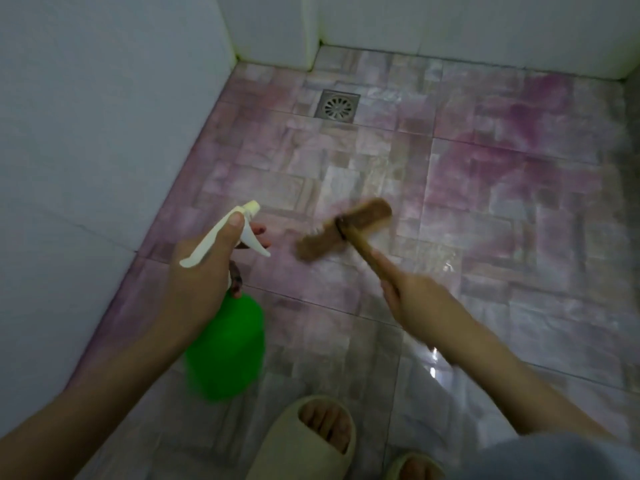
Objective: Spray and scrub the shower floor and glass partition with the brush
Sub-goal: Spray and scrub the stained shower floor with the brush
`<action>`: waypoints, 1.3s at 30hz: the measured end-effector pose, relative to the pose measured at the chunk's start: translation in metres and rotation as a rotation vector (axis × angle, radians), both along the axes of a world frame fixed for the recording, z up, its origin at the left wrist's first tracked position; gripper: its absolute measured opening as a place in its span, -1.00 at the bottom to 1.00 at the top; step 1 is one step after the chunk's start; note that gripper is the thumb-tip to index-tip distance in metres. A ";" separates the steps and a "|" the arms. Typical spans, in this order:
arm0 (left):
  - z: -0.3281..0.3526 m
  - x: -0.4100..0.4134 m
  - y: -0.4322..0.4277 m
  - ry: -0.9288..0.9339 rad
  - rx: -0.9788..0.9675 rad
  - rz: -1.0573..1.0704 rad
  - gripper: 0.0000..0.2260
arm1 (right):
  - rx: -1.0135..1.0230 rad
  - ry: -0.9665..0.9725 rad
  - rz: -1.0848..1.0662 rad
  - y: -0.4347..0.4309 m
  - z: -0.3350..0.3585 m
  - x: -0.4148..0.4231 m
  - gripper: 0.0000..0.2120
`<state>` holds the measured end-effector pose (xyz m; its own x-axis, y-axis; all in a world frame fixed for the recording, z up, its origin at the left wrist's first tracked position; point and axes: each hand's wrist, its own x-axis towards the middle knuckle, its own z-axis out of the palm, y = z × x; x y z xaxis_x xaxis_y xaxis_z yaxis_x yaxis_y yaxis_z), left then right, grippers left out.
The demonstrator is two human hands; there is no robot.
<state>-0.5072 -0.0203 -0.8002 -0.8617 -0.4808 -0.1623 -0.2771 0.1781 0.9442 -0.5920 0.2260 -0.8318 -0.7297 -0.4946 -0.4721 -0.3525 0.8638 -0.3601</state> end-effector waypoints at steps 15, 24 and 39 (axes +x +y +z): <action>0.030 -0.013 -0.024 0.058 -0.057 0.195 -0.77 | -0.135 0.099 0.014 -0.092 -0.010 -0.140 -0.55; 0.022 -0.041 -0.026 0.061 -0.010 0.163 -0.72 | -0.072 0.058 -0.080 -0.078 -0.006 -0.130 -0.48; 0.013 -0.080 -0.037 0.030 0.042 0.115 -0.72 | -0.109 0.181 -0.115 -0.074 -0.006 -0.193 -0.59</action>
<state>-0.5873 -0.0568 -0.7876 -0.8061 -0.5699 -0.1592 -0.2646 0.1065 0.9585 -0.7851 0.1524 -0.8373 -0.8522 -0.4441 -0.2766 -0.3212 0.8614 -0.3934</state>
